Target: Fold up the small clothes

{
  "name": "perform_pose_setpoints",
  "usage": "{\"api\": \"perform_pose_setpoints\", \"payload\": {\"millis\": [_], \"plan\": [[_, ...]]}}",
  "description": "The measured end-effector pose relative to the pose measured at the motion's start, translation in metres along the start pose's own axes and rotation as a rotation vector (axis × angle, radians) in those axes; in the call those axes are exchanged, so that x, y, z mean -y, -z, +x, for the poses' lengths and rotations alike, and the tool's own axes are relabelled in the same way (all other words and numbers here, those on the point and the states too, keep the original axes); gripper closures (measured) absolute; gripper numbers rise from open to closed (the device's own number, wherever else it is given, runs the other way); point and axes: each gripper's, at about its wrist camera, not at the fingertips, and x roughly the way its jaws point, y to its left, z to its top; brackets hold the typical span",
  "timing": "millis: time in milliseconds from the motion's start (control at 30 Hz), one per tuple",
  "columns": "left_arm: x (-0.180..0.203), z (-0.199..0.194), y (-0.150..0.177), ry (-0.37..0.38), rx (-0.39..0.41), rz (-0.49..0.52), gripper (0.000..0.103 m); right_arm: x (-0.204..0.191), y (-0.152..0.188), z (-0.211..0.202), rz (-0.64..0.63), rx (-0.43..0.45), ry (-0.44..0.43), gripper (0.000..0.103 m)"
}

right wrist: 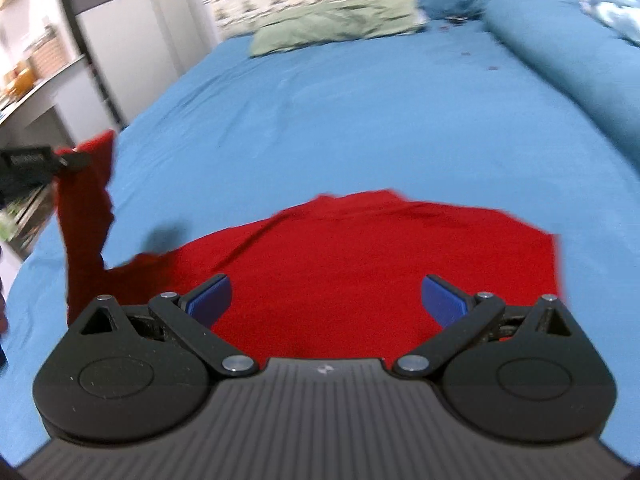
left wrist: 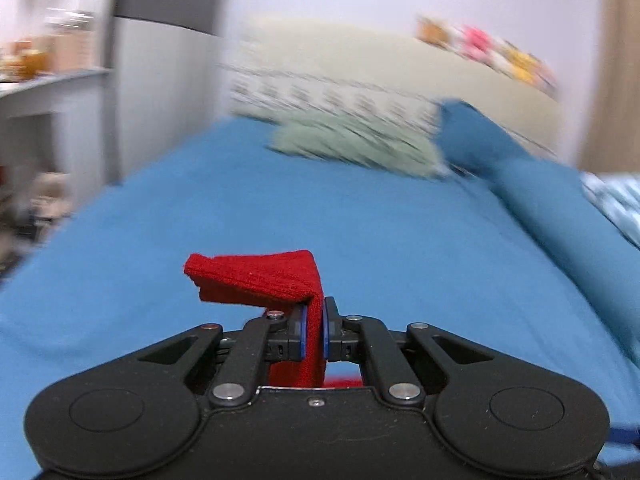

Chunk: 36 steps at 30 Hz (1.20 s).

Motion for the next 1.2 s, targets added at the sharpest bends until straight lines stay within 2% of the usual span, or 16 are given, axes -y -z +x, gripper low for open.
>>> {"api": "perform_pose_setpoints", "payload": {"millis": [67, 167, 300, 367, 467, 533, 600, 667, 800, 900, 1067, 1200], "plan": [[0.046, 0.018, 0.021, 0.061, -0.072, 0.054, 0.096, 0.028, -0.001, -0.006, 0.024, 0.001, 0.042, 0.000], [0.096, 0.045, 0.064, 0.120, -0.193, 0.122, 0.096, 0.065, 0.002, -0.010, 0.064, -0.019, 0.087, 0.000], [0.129, 0.075, 0.115, 0.126, -0.344, 0.156, 0.096, 0.108, 0.012, -0.014, 0.099, -0.061, 0.108, 0.000], [0.133, 0.081, 0.127, 0.115, -0.373, 0.160, 0.095, 0.121, 0.018, -0.013, 0.104, -0.078, 0.107, 0.000], [0.134, 0.084, 0.128, 0.119, -0.376, 0.178, 0.094, 0.132, 0.026, -0.011, 0.120, -0.096, 0.096, 0.000], [0.133, 0.082, 0.124, 0.126, -0.382, 0.186, 0.086, 0.134, 0.029, -0.012, 0.132, -0.099, 0.079, 0.000], [0.128, 0.072, 0.118, 0.128, -0.369, 0.179, 0.056, 0.129, 0.028, -0.014, 0.134, -0.094, 0.060, 0.000], [0.114, 0.057, 0.112, 0.105, -0.344, 0.159, 0.049, 0.122, 0.022, -0.014, 0.125, -0.086, 0.040, 0.000], [0.066, 0.026, 0.103, 0.028, -0.323, 0.103, 0.045, 0.089, 0.014, -0.001, 0.041, -0.119, 0.001, 0.000], [0.029, 0.011, 0.104, -0.055, -0.320, 0.087, 0.045, 0.047, 0.016, 0.016, -0.103, -0.139, -0.041, 0.000], [-0.020, 0.001, 0.117, -0.144, -0.346, 0.075, 0.045, -0.018, 0.027, 0.052, -0.338, -0.130, -0.027, 0.001], [-0.042, 0.001, 0.127, -0.179, -0.358, 0.072, 0.045, -0.054, 0.038, 0.085, -0.474, -0.144, -0.012, 0.021]]}}
